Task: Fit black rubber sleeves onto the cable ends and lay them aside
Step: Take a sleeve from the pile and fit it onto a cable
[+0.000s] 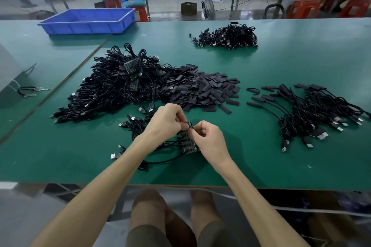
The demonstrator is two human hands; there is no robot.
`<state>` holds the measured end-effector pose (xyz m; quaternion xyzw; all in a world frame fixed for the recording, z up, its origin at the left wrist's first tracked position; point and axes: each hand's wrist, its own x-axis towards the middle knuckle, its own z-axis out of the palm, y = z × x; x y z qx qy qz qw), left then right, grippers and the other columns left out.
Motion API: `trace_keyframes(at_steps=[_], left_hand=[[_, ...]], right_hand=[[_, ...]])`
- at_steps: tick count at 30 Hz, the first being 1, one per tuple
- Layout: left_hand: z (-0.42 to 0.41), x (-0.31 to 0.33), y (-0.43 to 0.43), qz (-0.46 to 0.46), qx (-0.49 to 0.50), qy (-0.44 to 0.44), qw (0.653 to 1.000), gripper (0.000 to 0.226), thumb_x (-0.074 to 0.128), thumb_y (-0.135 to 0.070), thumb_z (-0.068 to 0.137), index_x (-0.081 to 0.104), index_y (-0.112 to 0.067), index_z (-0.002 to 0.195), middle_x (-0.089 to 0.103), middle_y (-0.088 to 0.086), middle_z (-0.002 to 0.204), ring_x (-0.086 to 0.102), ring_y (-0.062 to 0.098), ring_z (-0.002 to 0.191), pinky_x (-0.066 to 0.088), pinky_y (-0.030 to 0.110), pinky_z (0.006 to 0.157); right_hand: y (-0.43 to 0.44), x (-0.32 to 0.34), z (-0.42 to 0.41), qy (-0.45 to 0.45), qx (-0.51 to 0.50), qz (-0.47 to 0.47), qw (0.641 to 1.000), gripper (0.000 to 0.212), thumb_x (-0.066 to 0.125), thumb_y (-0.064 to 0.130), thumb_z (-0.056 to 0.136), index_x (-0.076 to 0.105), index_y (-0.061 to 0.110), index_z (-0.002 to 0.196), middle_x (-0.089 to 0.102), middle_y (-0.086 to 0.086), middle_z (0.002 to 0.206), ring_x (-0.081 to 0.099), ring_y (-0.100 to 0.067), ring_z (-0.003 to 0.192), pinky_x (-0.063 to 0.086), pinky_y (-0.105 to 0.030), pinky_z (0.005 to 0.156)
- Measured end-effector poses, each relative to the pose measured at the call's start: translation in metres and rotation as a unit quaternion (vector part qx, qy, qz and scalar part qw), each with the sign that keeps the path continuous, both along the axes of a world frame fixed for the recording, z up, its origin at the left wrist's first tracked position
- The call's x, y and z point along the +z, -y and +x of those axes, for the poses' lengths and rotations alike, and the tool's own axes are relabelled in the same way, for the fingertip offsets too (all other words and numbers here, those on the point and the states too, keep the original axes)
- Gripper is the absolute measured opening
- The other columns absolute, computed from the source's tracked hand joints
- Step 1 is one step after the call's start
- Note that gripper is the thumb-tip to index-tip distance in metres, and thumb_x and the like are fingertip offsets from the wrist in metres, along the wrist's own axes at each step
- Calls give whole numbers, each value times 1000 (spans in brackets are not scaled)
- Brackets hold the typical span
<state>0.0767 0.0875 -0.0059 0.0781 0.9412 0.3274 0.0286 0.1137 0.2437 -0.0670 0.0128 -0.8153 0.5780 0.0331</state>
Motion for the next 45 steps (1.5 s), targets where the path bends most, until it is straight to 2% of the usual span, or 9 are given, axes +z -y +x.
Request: trace_keyframes(at_steps=[18, 21, 27, 31, 35, 39, 41, 43, 45], left_hand=[[10, -8, -2, 56, 51, -74, 994, 25, 77, -9, 87, 60, -23, 75, 64, -8, 76, 60, 6, 69, 50, 24, 63], [10, 13, -9, 131, 56, -135, 980, 20, 76, -11, 89, 61, -22, 80, 64, -7, 82, 58, 2, 73, 46, 13, 65], [25, 49, -33, 294, -104, -144, 939, 17, 83, -11, 81, 70, -23, 82, 66, -13, 78, 55, 4, 66, 43, 18, 66], [24, 49, -42, 346, -96, -106, 927, 17, 84, -10, 80, 71, -22, 81, 59, -11, 76, 50, 11, 69, 47, 22, 76], [23, 39, -45, 323, -86, -84, 939, 13, 83, -10, 82, 71, -11, 85, 66, 1, 74, 57, 15, 67, 50, 29, 64], [23, 29, -42, 266, -96, -77, 956, 10, 81, -11, 85, 72, -12, 88, 72, 3, 78, 66, 14, 70, 56, 30, 68], [23, 24, -39, 244, -92, -97, 961, 7, 78, -12, 88, 73, -16, 91, 73, -4, 85, 69, 9, 79, 56, 26, 76], [23, 18, -35, 205, -66, -149, 965, 6, 74, -15, 92, 73, -20, 96, 69, -8, 97, 66, 5, 89, 53, 21, 82], [24, 8, -29, 152, -44, -169, 973, 8, 69, -21, 96, 69, -21, 104, 62, -8, 106, 61, 4, 97, 51, 23, 89]], right_hand=[[3, 4, 3, 9, -12, -8, 1000, 24, 69, 24, 91, 57, 18, 71, 51, 16, 51, 41, -3, 49, 35, -25, 54], [3, 4, 2, 0, -19, 7, 1000, 23, 70, 30, 94, 61, 19, 77, 59, 13, 60, 49, -1, 54, 38, -21, 56], [6, 4, 0, 11, -21, 0, 1000, 16, 77, 32, 92, 67, 20, 93, 67, 15, 81, 59, 8, 71, 43, -13, 65], [7, 7, 2, -8, 0, -16, 1000, 49, 80, 33, 88, 60, 22, 131, 59, 12, 116, 56, 3, 100, 42, -17, 82], [10, 13, 2, -69, -1, -1, 998, 39, 74, 21, 93, 59, 20, 129, 48, -2, 122, 51, -3, 107, 46, -24, 84], [7, 13, 5, -107, 19, -183, 977, 17, 58, 6, 104, 60, 20, 112, 57, -27, 119, 58, -15, 96, 49, -22, 75], [6, 12, 6, -74, 19, -233, 970, 15, 50, 19, 110, 64, 17, 113, 67, -19, 109, 61, -11, 89, 50, -29, 75], [3, 8, 5, -35, -19, -229, 973, 35, 42, 37, 111, 71, 17, 112, 75, -6, 105, 67, -11, 94, 54, -36, 81], [-1, 5, 4, -19, -76, -254, 964, 44, 39, 44, 111, 76, 21, 105, 79, 1, 103, 72, -12, 100, 56, -31, 88]])
